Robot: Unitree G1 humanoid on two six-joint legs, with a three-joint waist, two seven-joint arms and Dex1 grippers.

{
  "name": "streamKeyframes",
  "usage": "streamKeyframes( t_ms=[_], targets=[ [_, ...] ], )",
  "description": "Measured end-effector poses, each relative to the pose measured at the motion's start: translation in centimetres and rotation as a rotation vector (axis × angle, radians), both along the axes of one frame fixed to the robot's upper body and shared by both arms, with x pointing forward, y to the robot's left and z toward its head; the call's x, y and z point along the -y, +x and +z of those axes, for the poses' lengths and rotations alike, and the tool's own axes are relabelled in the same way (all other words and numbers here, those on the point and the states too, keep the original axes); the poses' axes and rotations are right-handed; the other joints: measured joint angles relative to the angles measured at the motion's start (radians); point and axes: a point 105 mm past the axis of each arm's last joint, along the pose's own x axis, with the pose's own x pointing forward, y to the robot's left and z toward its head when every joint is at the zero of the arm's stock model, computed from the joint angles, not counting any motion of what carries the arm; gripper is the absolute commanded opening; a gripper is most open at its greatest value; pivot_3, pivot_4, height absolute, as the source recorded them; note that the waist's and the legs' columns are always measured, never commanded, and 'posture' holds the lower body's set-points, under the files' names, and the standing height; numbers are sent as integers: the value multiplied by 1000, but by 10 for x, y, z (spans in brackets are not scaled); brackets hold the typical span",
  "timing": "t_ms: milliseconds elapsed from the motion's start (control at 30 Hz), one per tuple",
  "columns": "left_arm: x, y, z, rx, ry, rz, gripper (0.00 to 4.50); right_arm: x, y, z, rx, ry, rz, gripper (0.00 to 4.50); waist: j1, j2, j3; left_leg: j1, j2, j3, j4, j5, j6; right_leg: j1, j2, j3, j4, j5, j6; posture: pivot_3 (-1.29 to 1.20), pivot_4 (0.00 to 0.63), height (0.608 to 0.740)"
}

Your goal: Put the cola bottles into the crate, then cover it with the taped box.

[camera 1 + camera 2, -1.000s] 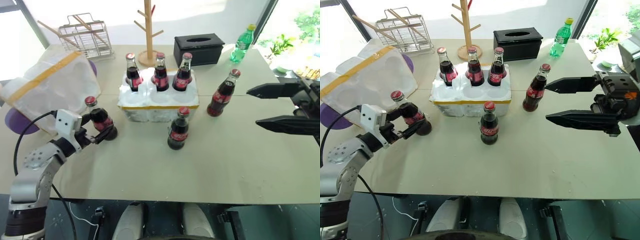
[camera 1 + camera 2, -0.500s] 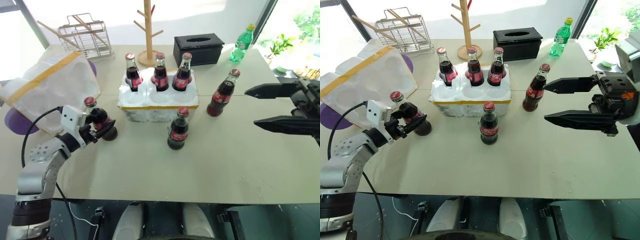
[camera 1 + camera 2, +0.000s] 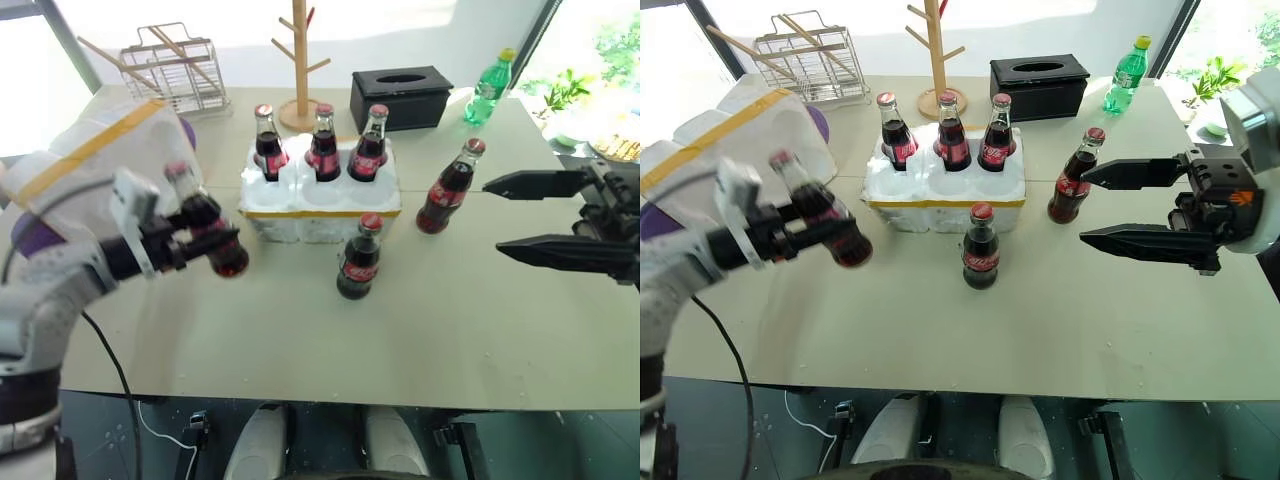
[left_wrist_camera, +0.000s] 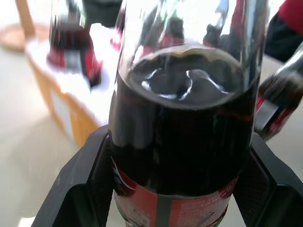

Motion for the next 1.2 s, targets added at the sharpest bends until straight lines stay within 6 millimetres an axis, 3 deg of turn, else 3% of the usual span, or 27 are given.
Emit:
streamKeyframes(
  t_ms=[100,167,333,500,700,867,1033,1200],
  targets=[
    [5,17,28,48,-37,-41,2685,1,3,-3,13,9,-23,4500,-2,0,0,0,0,0,0,0,0,0,1,0,1,0,0,0,150,740],
    [5,29,33,64,-31,-31,2685,2,6,-5,12,11,-40,4500,-5,0,0,1,0,1,0,0,0,0,1,0,1,0,0,0,150,740],
    [20,70,22,56,-9,-29,2685,3,11,-9,27,33,-73,4500,-4,-1,1,0,0,1,1,0,0,0,2,0,2,0,0,0,150,740],
    [36,92,13,80,14,-33,2685,3,14,-11,25,47,-96,4500,-5,-2,1,0,0,1,1,0,0,-1,2,0,2,0,0,0,150,740],
    [45,97,6,146,74,-44,2685,3,17,-18,10,67,-120,4500,-1,-2,1,0,0,1,1,0,0,-1,1,0,3,0,0,0,150,740],
    [42,96,-18,92,124,-50,2685,6,21,-19,19,61,-155,4500,-3,-4,2,0,0,1,2,0,0,-2,1,0,3,0,0,0,150,740],
    [43,99,-21,106,151,-31,2685,7,25,-22,24,67,-173,4500,-3,-4,2,-1,0,1,2,0,0,-2,1,0,3,0,0,0,150,740],
    [54,109,-48,83,177,16,2685,4,28,-26,24,51,-168,4500,-1,-4,3,-1,-1,1,2,0,0,-2,1,0,3,0,1,0,150,740]
  ],
)
